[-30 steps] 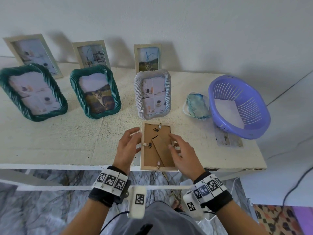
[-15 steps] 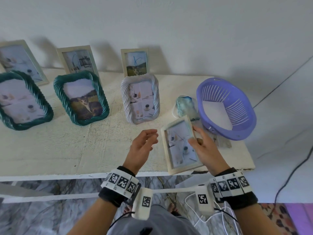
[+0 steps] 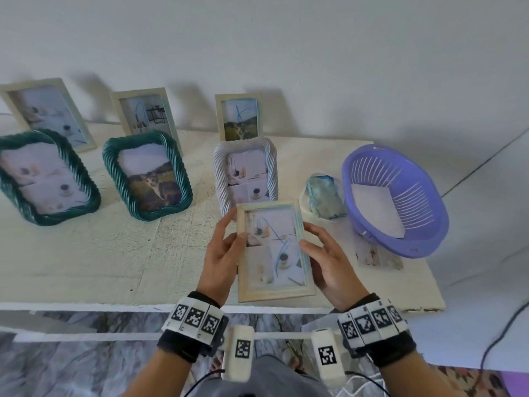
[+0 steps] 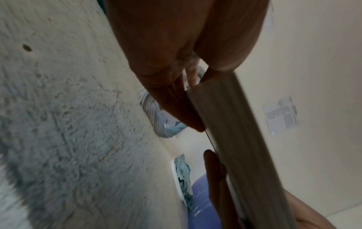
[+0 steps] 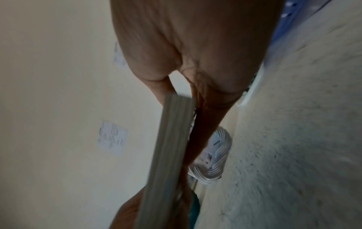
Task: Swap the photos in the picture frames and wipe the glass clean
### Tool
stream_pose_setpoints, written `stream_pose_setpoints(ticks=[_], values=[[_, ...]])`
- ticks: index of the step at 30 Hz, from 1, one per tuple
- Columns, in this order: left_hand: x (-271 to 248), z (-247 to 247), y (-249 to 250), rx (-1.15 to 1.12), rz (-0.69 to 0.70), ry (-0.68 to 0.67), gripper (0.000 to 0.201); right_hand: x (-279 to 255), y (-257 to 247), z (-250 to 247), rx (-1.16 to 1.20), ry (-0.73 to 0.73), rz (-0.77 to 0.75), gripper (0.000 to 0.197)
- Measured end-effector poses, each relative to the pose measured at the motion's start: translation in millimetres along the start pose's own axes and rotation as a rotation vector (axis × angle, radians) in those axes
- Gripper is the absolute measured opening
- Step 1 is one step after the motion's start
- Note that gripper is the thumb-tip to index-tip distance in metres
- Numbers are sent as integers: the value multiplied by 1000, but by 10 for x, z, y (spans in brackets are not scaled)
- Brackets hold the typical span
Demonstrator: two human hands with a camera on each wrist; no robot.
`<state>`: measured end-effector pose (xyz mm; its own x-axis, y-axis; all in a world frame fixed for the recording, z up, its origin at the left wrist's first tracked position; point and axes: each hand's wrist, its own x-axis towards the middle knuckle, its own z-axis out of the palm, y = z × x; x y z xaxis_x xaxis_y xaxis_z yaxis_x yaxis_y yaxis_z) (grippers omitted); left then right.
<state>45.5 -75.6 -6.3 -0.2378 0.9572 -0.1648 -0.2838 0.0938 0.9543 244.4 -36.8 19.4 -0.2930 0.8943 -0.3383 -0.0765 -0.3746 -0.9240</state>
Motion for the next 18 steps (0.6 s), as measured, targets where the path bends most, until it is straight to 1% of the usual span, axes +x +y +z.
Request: stream_pose_setpoints(ticks=[2, 5, 7, 10, 13, 16, 18], values=[[12, -90, 41, 5, 41, 38, 43, 174, -70, -28, -336, 30, -71, 31], [34, -225, 97, 58, 69, 99, 43, 593, -180, -98, -829, 166, -245, 33], [44, -291, 119, 71, 71, 122, 44, 925, -224, -155, -1102, 236, -291, 32], [48, -385, 144, 76, 88, 126, 45, 1427, -194, -222, -1390, 302, -268, 22], [62, -455, 154, 73, 89, 129, 45, 1757, -189, -222, -1565, 365, -216, 20], [73, -490, 154, 73, 88, 143, 45, 1914, -184, -224, -1743, 407, -83, 36], [70, -515, 154, 65, 87, 154, 45, 1948, -159, -211, -1797, 435, -44, 40]])
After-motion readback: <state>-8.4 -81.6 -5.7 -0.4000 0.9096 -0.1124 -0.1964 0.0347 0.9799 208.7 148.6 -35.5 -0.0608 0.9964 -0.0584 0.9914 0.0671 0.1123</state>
